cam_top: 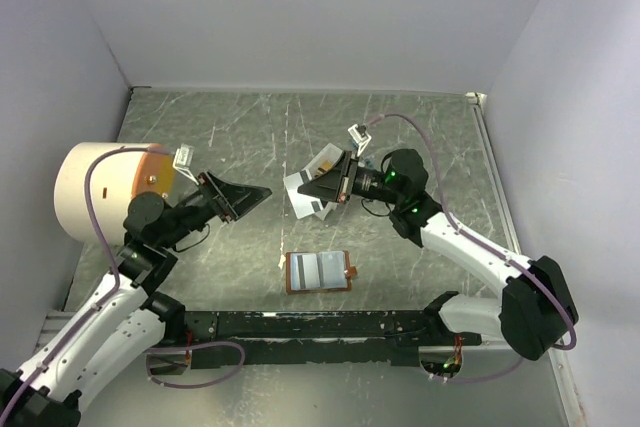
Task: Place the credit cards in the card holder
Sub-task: Pick up the credit card from the storage box.
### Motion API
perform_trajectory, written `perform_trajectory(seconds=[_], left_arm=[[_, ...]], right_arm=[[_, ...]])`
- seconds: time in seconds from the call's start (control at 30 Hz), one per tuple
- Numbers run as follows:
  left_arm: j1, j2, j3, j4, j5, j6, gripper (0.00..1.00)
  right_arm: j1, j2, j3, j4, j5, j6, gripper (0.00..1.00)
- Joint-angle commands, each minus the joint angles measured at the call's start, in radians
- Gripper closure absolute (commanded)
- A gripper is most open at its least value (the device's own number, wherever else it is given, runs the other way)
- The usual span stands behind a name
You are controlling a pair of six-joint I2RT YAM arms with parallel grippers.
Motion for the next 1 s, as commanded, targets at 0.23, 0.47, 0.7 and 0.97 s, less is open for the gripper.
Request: perform_trajectory(seconds=[0.23, 0.47, 0.7, 0.97], left_arm=[[0.007, 0.126, -0.031, 0.308, 0.114, -0.184, 0.31], [0.008, 0.191, -0.074, 0.470, 0.172, -0.264, 0.31], [0.007, 0.235, -0.104, 0.566, 0.186, -0.295, 0.41], [0.006, 0.248, -0.074, 0.499, 0.193, -0.244, 0.57]], right_arm=[[0.004, 0.024, -0.087, 0.477, -0.112, 0.353, 1.00], [0.009, 0.068, -0.116, 0.548, -0.104, 0.388, 1.00], [0.021, 0.108, -0.111, 0.569, -0.098, 0.399, 1.00], [0.037, 0.102, -0.099, 0.420, -0.068, 0.307, 1.00]])
